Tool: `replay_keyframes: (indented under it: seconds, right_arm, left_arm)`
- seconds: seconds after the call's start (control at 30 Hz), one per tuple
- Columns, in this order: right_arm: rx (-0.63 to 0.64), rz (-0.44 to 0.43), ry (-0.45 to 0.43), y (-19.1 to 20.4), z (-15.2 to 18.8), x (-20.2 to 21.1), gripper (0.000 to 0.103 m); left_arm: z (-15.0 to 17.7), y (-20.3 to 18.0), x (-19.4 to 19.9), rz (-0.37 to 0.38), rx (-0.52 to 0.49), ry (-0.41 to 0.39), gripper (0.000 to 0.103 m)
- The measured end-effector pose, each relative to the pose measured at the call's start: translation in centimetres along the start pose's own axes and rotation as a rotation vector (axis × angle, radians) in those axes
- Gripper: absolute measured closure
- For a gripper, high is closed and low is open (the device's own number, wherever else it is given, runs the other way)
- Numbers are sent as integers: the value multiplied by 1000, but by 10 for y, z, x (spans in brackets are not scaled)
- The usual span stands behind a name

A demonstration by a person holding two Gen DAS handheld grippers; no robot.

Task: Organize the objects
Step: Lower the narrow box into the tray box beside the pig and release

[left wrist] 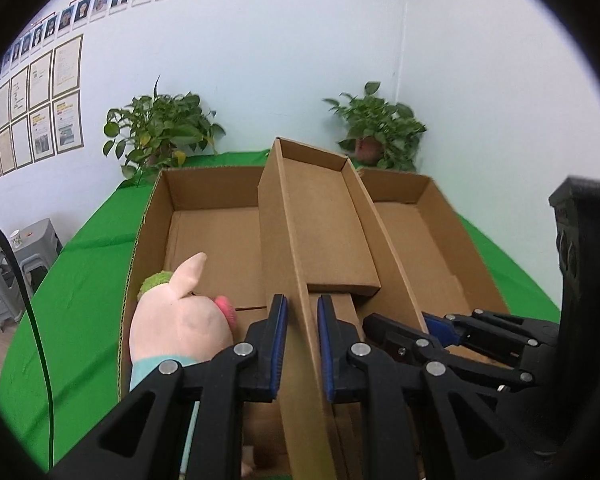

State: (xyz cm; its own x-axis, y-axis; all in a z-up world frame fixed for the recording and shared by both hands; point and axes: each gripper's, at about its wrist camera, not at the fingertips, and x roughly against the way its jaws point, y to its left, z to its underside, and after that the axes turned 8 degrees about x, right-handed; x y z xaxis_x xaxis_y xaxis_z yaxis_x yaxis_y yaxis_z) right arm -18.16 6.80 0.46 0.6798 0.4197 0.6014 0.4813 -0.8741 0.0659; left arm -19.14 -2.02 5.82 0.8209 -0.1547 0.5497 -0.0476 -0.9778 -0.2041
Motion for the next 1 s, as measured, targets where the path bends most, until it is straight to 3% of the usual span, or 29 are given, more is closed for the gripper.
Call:
replay_keyframes:
  seconds: [0.17, 0.37, 0.53, 0.77, 1.0]
  right_arm:
    - [3, -7, 66, -16, -8, -54, 90]
    - [-24, -27, 146, -25, 15, -102, 90]
    - [-43, -51, 160, -31, 25, -119, 90]
    - [-46, -26, 158, -19, 33, -128, 91]
    - [7, 45, 208, 7, 19, -130, 92]
  left_arm:
    - [8, 12, -38, -44, 6, 87, 89]
    - [30, 20, -63, -102, -12, 179, 92]
    - [34, 17, -58, -127, -43, 178, 91]
    - [31, 29, -39, -78, 9, 180, 88]
    - [31, 44, -8, -90, 38, 107, 89]
